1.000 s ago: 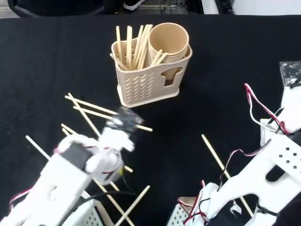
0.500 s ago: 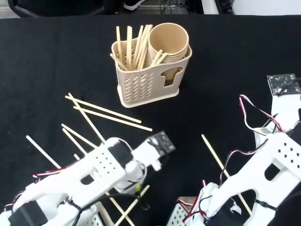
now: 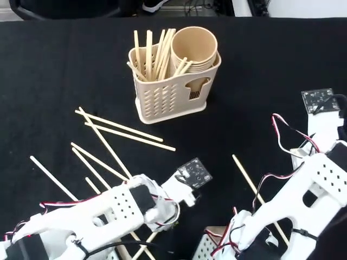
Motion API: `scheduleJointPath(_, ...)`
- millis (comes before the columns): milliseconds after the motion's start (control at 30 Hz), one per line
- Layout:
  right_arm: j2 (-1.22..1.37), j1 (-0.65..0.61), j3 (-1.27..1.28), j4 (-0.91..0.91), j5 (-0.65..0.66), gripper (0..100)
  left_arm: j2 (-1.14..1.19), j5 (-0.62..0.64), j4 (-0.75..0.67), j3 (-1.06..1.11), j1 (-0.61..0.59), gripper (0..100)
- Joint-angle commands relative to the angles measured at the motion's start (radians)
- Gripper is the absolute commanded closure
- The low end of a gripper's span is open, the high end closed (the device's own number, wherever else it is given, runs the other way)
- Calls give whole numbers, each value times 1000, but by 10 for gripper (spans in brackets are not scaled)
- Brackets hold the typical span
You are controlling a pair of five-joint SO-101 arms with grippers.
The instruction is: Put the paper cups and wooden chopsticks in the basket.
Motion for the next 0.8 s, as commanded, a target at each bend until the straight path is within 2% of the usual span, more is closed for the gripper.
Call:
scheduleJointPath(0, -24, 15, -5, -23, 11, 945, 34, 9, -14, -27, -12, 799)
scheduleJointPath(100, -25, 15, -5, -23, 11, 945, 83, 8, -9, -56, -12, 800)
scheduleJointPath(267, -25, 18, -8, -23, 11, 945, 193, 11, -5, -120, -13, 869)
scheduleJointPath(433, -25, 18, -7, -21, 11, 945, 278, 106, -6, -171, -12, 898)
scheduleJointPath(767, -25, 20, -7, -21, 11, 945, 307, 135, -3, -165, 53, 963)
